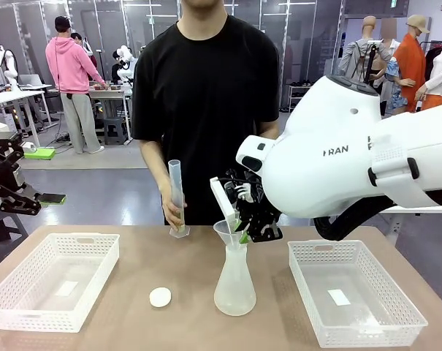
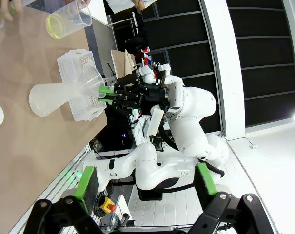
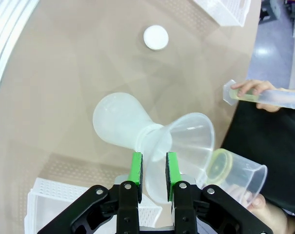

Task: Prepare the solutions needed for the experiment.
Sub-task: Once the solution is in the Big flask , pick up the Plastic Funnel and place it back into the right Organizing basket.

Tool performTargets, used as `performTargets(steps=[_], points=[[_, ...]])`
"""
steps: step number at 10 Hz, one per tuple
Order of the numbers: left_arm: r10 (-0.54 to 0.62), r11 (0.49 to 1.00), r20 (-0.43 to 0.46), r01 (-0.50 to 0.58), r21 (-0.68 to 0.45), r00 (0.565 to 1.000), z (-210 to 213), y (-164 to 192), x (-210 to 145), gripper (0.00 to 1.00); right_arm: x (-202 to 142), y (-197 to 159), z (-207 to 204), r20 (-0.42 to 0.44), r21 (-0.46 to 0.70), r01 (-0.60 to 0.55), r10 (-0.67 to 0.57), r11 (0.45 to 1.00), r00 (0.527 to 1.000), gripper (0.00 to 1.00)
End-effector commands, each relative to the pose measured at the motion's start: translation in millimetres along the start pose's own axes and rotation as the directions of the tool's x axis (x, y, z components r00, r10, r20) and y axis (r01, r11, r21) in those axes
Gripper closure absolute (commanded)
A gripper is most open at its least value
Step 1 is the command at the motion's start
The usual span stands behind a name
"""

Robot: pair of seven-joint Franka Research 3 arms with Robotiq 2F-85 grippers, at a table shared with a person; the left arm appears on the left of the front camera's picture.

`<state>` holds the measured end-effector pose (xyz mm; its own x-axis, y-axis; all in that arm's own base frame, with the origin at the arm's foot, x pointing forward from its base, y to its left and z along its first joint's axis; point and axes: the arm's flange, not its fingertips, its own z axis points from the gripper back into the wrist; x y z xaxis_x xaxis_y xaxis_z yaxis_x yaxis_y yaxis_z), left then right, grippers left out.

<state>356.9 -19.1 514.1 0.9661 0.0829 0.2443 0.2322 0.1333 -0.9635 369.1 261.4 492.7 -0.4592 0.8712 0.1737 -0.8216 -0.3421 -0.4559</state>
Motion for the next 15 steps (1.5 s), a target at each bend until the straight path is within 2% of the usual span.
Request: performTargets(steps=[1, 4, 5, 6, 8, 9, 10, 11, 12, 15], points=[[-0.008, 1.000, -0.002, 0.008, -0.019, 1.000, -1.0, -1.8, -0.8, 0.00, 16.2, -3.3, 37.6, -0.098, -0.022, 0.009, -0.011, 1.000, 0.995, 0.73], [-0.008, 1.000, -0.002, 0.008, -0.019, 1.000, -1.0, -1.8, -0.8, 0.00, 11.6, 4.0, 80.8, -0.111, -0.063, 0.041, -0.048, 0.997, 0.993, 0.73], [-0.008, 1.000, -0.002, 0.008, -0.019, 1.000, -1.0, -1.8, -0.8, 0.00, 4.4, 11.3, 101.0, -0.130, -0.077, 0.124, -0.134, 0.989, 0.982, 0.73], [-0.008, 1.000, -0.002, 0.008, -0.019, 1.000, -1.0, -1.8, -0.8, 0.00, -3.8, 24.7, 124.5, -0.183, -0.086, 0.205, -0.218, 0.975, 0.959, 0.73], [-0.008, 1.000, -0.002, 0.008, -0.019, 1.000, -1.0, -1.8, -0.8, 0.00, -27.6, 55.3, 155.0, -0.124, -0.073, 0.490, -0.495, 0.869, 0.860, 0.73], [-0.008, 1.000, -0.002, 0.008, -0.019, 1.000, -1.0, -1.8, -0.8, 0.00, -34.6, 63.7, 156.4, -0.089, -0.057, 0.572, -0.575, 0.818, 0.813, 0.73], [-0.008, 1.000, -0.002, 0.008, -0.019, 1.000, -1.0, -1.8, -0.8, 0.00, -37.3, 67.2, 152.8, -0.102, -0.043, 0.633, -0.633, 0.773, 0.767, 0.73], [-0.008, 1.000, -0.002, 0.008, -0.019, 1.000, -1.0, -1.8, -0.8, 0.00, -36.7, 68.0, 148.4, -0.097, -0.048, 0.626, -0.627, 0.779, 0.773, 0.73], [-0.008, 1.000, -0.002, 0.008, -0.019, 1.000, -1.0, -1.8, -0.8, 0.00, -42.8, 63.1, 162.8, -0.137, -0.027, 0.544, -0.542, 0.839, 0.829, 0.73], [-0.008, 1.000, -0.002, 0.008, -0.019, 1.000, -1.0, -1.8, -0.8, 0.00, -42.8, 63.1, 162.8, -0.137, -0.027, 0.544, -0.542, 0.839, 0.829, 0.73]])
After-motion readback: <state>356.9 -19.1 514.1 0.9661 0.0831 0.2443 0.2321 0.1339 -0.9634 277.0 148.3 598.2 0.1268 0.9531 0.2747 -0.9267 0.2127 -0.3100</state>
